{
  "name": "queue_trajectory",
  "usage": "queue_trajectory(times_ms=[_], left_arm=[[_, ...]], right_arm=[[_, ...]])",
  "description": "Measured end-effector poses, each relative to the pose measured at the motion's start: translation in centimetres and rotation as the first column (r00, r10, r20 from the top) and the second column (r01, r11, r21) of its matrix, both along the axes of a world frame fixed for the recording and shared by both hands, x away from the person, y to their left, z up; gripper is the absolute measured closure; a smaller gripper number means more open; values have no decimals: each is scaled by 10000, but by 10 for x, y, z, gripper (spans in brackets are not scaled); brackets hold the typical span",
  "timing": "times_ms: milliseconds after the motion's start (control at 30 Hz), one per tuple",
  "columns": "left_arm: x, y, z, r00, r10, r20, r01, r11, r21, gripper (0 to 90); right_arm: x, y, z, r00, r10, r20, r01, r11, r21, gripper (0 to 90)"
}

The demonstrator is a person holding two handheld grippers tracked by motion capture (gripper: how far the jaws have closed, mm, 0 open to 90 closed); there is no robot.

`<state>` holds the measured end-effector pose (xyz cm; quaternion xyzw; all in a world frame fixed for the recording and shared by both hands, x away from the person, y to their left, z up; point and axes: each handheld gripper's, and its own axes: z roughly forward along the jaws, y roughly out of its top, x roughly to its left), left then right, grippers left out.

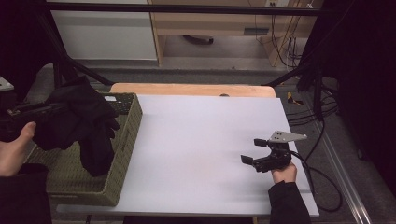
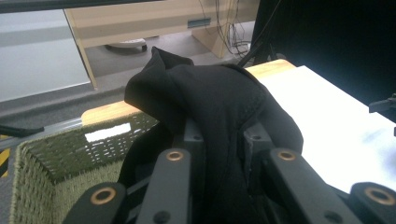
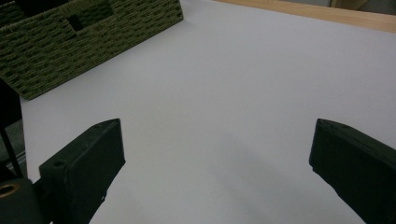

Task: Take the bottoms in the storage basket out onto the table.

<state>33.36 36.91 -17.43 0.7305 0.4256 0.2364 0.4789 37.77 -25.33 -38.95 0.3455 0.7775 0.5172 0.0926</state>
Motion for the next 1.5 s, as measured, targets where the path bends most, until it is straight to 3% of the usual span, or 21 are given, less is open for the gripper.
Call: queue_trajectory(times_ms=[800, 1500], left_arm=[[2, -25, 18, 9975, -543, 455, 537, 9985, 138, 768], [8, -56, 28, 9914, -1183, 554, 1180, 9930, 100, 768]], right_arm=[[0, 0, 0, 10000, 9, -29, -9, 10000, 5, 40], [0, 0, 0, 10000, 4, -35, -4, 10000, -11, 40]])
